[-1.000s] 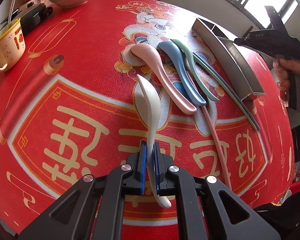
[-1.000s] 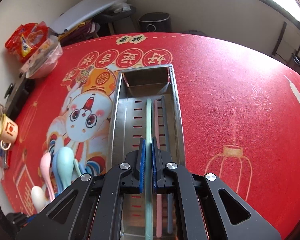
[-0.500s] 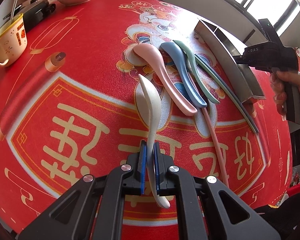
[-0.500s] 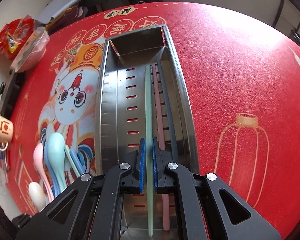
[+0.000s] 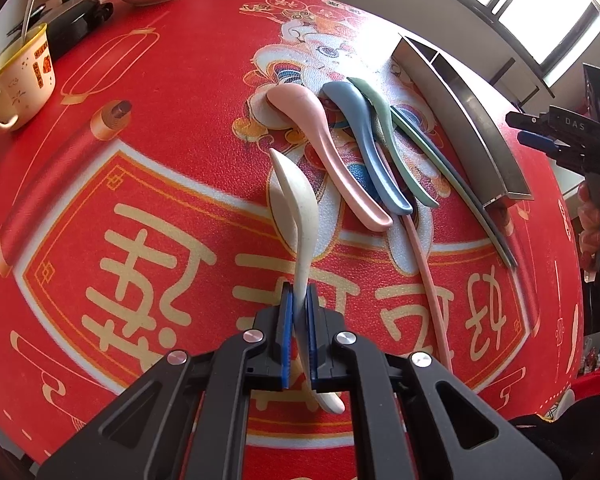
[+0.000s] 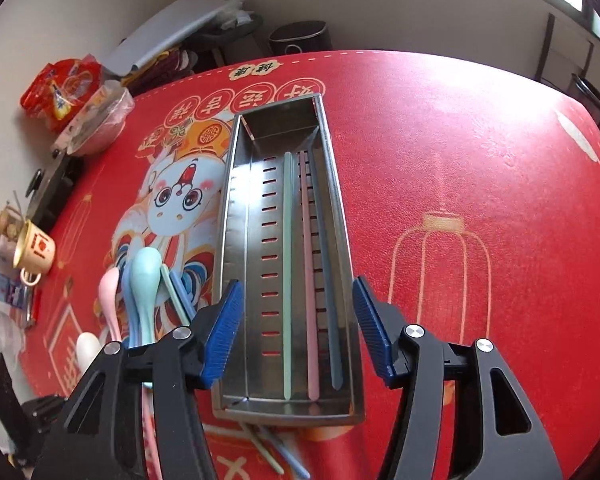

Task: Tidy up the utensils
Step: 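Lower the white spoon into the steel tray with the left tool and release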

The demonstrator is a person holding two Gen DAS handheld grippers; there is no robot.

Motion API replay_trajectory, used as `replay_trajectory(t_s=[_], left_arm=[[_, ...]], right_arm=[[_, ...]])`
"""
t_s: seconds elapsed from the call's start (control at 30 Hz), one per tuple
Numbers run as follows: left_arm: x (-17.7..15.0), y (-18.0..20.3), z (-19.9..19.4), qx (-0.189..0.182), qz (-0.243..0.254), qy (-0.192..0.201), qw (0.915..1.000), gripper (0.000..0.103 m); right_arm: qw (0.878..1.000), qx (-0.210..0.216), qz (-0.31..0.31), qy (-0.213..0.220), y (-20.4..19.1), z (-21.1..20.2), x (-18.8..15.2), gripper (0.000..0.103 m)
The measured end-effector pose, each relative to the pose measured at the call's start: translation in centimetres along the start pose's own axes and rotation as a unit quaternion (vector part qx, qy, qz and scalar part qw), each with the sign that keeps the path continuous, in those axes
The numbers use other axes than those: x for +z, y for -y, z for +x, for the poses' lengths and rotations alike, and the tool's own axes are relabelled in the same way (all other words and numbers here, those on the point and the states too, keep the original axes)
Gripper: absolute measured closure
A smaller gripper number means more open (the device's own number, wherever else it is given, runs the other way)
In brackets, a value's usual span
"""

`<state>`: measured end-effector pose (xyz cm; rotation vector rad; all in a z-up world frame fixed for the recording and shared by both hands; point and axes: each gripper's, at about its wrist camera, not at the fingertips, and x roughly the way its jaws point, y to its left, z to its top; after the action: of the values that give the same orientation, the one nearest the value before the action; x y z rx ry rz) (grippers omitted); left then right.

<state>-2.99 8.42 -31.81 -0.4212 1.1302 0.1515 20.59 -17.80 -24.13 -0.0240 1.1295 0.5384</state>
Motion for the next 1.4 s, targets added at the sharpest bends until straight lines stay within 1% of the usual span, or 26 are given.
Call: replay_trajectory(t_s=[0.07,0.13,0.17,0.2,0.23,0.27,0.3,0.33,0.4,0.53,0.7,0.8,0.87,0.97,1.03,1.13,1.23,1.3,1.4], left_arm=[[-0.1,0.3,-0.1,-0.003,0.001,-0.001,1.0,0.097],[-0.1,0.6,-0.3,-0.003,0.003,0.002,1.0,0.097],[-0.1,0.8,-0.5,-0.003,0.004,0.005,1.0,0.097],[0.1,1.0,-0.7,-0.003,0.005,0.008,0.9999,0.097],[0.3,1.1,-1.0,-0.003,0.006,0.011,0.9999,0.097],[0.5,1.3,-1.3,-0.004,0.008,0.015,0.9998,0.097],[0.7,1.6,-1.5,-0.004,0.01,0.019,0.9998,0.097],[1.0,1.9,-1.8,-0.004,0.013,0.022,0.9997,0.097],[1.7,2.5,-2.3,-0.006,0.017,0.027,0.9995,0.097],[3.6,4.5,-3.1,-0.013,0.034,0.04,0.9985,0.097],[6.4,8.3,-2.9,-0.028,0.059,0.05,0.9966,0.097],[8.3,11.0,-2.3,-0.043,0.069,0.051,0.9954,0.097],[9.6,12.8,-1.6,-0.054,0.072,0.05,0.9947,0.097],[12.1,15.3,0.0,-0.071,0.067,0.045,0.9942,0.097],[13.9,16.9,1.4,-0.076,0.064,0.041,0.9942,0.097],[16.6,19.0,3.9,-0.068,0.062,0.031,0.9953,0.097],[18.9,20.0,6.8,-0.052,0.05,0.011,0.9974,0.097],[20.1,20.2,8.5,-0.041,0.042,-0.002,0.9982,0.097],[21.4,20.9,10.4,-0.025,0.052,-0.011,0.9983,0.097]], right_arm=[[1.0,0.003,0.009,-0.001,0.6,-0.5,-0.6,0.047],[1.0,0.007,0.016,0.005,1.1,-0.9,-1.4,0.039],[1.0,0.007,0.018,0.008,1.3,-1.2,-1.7,0.039],[1.0,0.007,0.02,0.01,1.4,-1.4,-2.1,0.035],[1.0,0.007,0.022,0.011,1.6,-1.6,-2.5,0.029],[1.0,0.005,0.024,0.013,1.8,-1.8,-2.8,0.027],[1.0,0.002,0.025,0.017,2.0,-2.0,-3.0,0.02],[0.999,0.0,0.024,0.023,2.1,-2.2,-3.3,0.016],[0.999,-0.003,0.019,0.035,2.4,-2.7,-3.8,0.016],[0.999,-0.006,0.013,0.041,3.2,-3.2,-4.3,0.016],[0.997,-0.047,0.005,0.068,4.3,-4.1,-4.6,0.016],[0.996,-0.039,0.016,0.073,5.5,-4.5,-4.8,0.016],[0.996,-0.041,0.023,0.071,6.3,-4.5,-5.0,0.016],[0.996,-0.042,0.033,0.071,7.5,-4.6,-5.3,0.016],[0.996,-0.044,0.037,0.07,8.4,-4.7,-5.3,0.016],[0.995,-0.05,0.045,0.074,9.8,-5.1,-5.2,0.016],[0.994,-0.053,0.057,0.077,11.3,-5.5,-5.1,0.016],[0.993,-0.054,0.066,0.081,12.2,-5.9,-5.0,0.016],[0.992,-0.051,0.079,0.085,13.6,-6.3,-5.0,0.016]])
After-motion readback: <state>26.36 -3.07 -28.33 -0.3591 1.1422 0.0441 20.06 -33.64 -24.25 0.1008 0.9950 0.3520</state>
